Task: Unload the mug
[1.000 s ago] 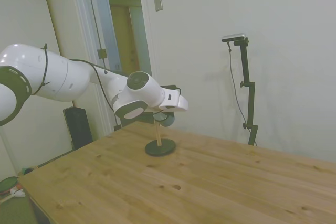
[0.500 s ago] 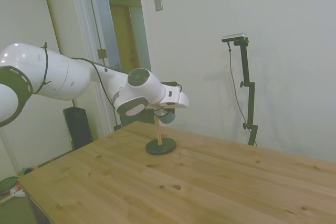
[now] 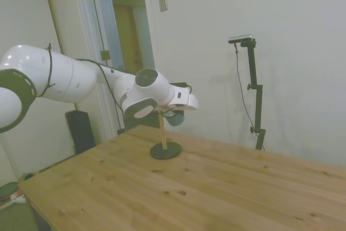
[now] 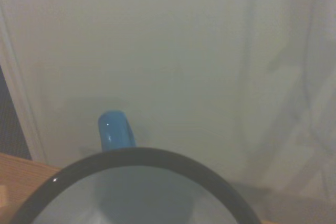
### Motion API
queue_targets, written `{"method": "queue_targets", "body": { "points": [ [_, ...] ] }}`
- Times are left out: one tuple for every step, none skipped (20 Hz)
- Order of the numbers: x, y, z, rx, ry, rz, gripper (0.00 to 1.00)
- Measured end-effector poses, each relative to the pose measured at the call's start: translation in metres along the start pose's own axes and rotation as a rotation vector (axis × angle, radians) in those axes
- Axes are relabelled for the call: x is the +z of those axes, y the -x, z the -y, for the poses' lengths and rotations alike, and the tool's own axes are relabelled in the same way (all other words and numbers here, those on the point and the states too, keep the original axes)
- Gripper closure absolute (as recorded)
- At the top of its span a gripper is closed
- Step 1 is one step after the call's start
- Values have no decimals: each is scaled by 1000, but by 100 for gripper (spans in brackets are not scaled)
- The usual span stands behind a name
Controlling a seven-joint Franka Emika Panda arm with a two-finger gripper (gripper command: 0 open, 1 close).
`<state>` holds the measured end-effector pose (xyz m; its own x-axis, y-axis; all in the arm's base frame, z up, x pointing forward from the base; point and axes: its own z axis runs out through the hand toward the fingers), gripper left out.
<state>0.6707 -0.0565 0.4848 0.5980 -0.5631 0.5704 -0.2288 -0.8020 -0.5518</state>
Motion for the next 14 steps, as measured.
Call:
{"method": "queue_targets", "body": {
  "points": [
    [0, -1, -2, 2, 2, -1, 100],
    [0, -3, -4, 5, 5, -3, 100],
    [-1, -4, -7, 8, 9, -6, 100],
    [-2, -6, -9, 11, 12, -9, 100],
    [-3, -8, -13, 15, 16, -12, 100],
    [-4, -10, -16, 21, 20, -16, 100],
    [-6, -13, -20, 25, 24, -21, 100],
    [-8, -16, -26, 32, 30, -26, 100],
    [-10, -20, -32, 45, 36, -35, 100],
    [-15, -25, -40, 59, 43, -45, 100],
    [-20, -31, -50, 76, 52, -52, 100],
    [-28, -37, -61, 99, 64, -55, 100],
    [-38, -42, -73, 124, 77, -55, 100],
    [-49, -46, -84, 147, 94, -55, 100]
  ]
}}
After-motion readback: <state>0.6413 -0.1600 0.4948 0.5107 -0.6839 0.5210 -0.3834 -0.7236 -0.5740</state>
